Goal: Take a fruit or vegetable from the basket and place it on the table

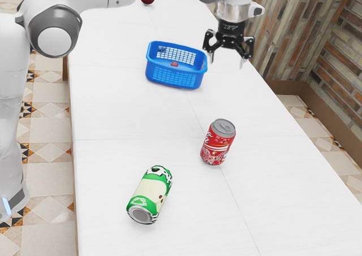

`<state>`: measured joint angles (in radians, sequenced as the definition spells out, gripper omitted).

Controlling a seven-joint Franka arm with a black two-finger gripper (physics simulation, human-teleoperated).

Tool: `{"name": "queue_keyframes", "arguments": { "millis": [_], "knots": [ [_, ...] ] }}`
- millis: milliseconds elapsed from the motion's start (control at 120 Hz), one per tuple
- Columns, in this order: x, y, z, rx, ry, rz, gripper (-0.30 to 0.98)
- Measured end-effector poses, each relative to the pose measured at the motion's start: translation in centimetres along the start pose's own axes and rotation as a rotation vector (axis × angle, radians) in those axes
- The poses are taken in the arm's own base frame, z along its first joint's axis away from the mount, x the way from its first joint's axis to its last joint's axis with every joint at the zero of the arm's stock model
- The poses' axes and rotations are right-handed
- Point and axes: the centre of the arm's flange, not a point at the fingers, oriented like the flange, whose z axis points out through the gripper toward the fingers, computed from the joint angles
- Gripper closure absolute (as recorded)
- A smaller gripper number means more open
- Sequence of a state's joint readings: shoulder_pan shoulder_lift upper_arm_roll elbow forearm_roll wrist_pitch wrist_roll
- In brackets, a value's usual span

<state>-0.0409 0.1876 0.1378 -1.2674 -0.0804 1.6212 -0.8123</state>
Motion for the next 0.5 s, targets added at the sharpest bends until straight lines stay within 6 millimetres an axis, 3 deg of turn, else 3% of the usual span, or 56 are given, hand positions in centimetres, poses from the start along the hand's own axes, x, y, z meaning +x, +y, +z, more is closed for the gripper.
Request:
{"name": "queue_keyframes", "arguments": {
  "millis": [150, 217, 283, 342, 417, 500],
  "knots": [
    [0.0, -0.2, -0.8, -0.018, 0.006, -0.344, 0.0],
    [0.2, -0.5, -1.1, -0.021, 0.006, -0.395, 0.0],
    [0.2, -1.7, -3.1, -0.041, 0.023, -0.381, 0.0],
    [1.8, -4.6, -3.6, -0.012, 0.028, -0.371, 0.0],
    [6.0, -10.6, -4.1, 0.035, 0.032, -0.378, 0.0],
    [10.0, -15.9, -2.6, 0.097, 0.012, -0.336, 0.0]
  ]
}}
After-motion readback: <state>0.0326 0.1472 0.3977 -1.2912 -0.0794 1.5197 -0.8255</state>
